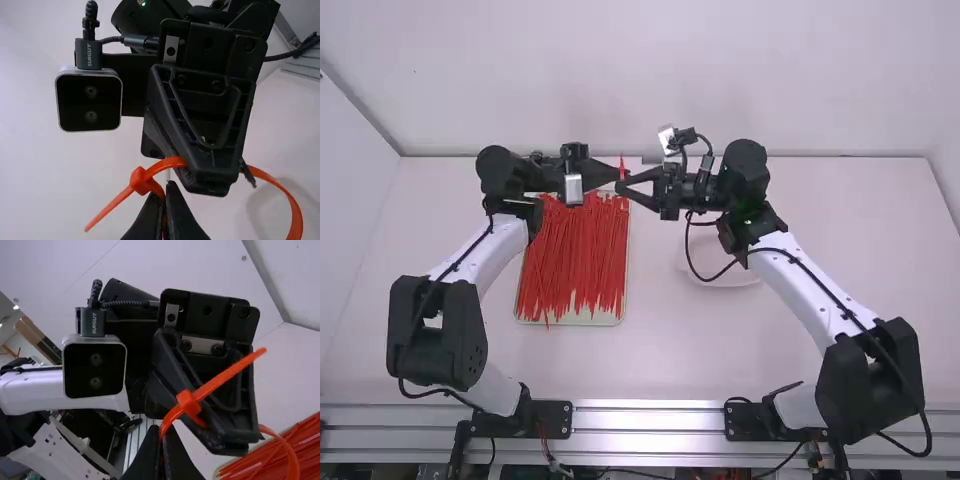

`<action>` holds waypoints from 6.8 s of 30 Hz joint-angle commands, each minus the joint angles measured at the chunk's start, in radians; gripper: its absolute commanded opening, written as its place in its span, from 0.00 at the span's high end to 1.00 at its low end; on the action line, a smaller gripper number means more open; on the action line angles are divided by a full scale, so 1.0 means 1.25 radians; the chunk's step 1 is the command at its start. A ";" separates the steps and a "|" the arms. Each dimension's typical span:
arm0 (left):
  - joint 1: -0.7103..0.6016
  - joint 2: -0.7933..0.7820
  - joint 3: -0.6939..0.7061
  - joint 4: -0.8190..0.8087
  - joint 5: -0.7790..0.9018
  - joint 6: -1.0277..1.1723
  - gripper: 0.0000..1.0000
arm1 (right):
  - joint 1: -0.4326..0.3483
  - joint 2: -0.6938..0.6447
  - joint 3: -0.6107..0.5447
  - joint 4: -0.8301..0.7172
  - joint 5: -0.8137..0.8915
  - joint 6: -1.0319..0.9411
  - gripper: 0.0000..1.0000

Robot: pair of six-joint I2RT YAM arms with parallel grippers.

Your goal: Fasten the cable tie

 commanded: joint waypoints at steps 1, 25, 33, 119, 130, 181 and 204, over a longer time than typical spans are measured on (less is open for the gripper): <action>-0.014 -0.004 -0.015 0.005 0.077 -0.005 0.98 | -0.018 0.001 0.023 0.011 0.061 -0.002 1.00; -0.028 -0.004 -0.015 -0.074 0.078 -0.005 0.98 | -0.104 0.001 0.023 -0.026 -0.110 -0.019 0.46; -0.047 -0.004 -0.015 -0.107 0.075 0.003 0.98 | -0.080 0.001 0.023 0.016 -0.108 -0.003 0.42; -0.075 -0.004 -0.162 -1.059 0.028 0.764 0.97 | -0.092 0.001 0.023 0.206 -0.081 0.153 1.00; -0.076 -0.004 -0.162 -0.909 0.025 0.590 0.98 | -0.131 0.001 0.023 0.110 -0.093 -0.006 0.32; -0.112 -0.004 -0.190 -0.209 -0.161 -0.132 0.16 | -0.098 0.001 0.023 -0.298 -0.087 -0.328 1.00; -0.106 -0.004 -0.190 -0.214 -0.162 -0.208 0.01 | -0.176 0.001 0.023 -0.318 -0.092 -0.337 1.00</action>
